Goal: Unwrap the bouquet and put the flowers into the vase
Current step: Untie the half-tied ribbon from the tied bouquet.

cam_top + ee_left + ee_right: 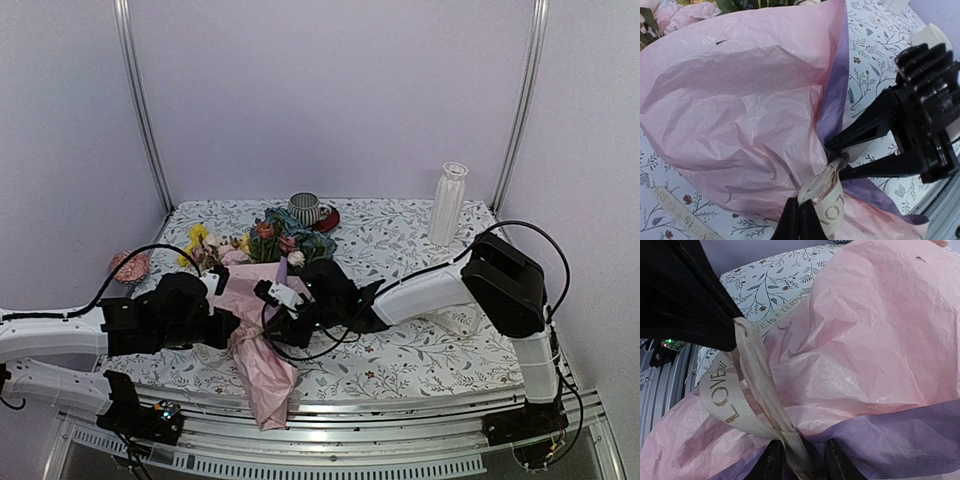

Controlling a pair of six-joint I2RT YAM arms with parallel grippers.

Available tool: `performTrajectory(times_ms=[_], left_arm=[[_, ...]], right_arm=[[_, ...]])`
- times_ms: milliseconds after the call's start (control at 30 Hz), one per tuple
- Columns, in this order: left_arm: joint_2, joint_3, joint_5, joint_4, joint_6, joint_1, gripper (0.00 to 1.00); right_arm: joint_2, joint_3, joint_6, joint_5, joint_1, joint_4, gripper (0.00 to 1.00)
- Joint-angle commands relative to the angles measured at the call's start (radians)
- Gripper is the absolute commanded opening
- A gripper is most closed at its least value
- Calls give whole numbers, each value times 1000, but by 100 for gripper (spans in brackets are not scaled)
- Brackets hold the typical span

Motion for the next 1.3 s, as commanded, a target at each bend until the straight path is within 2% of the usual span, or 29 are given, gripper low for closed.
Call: performTrajectory(times_ms=[0, 67, 200, 433, 733, 1033, 1267], left_arm=[[3, -9, 8, 21, 16, -2, 0], [1, -10, 5, 17, 13, -1, 0], [-14, -11, -34, -12, -12, -1, 0], [-55, -24, -82, -59, -54, 19, 0], [-65, -26, -114, -114, -112, 37, 0], [-62, -16, -206, -246, -265, 51, 0], [-137, -36, -222, -237, -285, 51, 1]], right_arm=[[42, 44, 17, 84, 22, -27, 30], [42, 44, 23, 144, 25, -28, 28], [-1, 6, 44, 255, 25, 8, 16], [-148, -173, 47, 342, 25, 166, 9], [-195, -233, 44, 384, 25, 186, 7], [-211, -248, 115, 564, 21, 180, 9], [-260, -316, 134, 670, 20, 248, 11]])
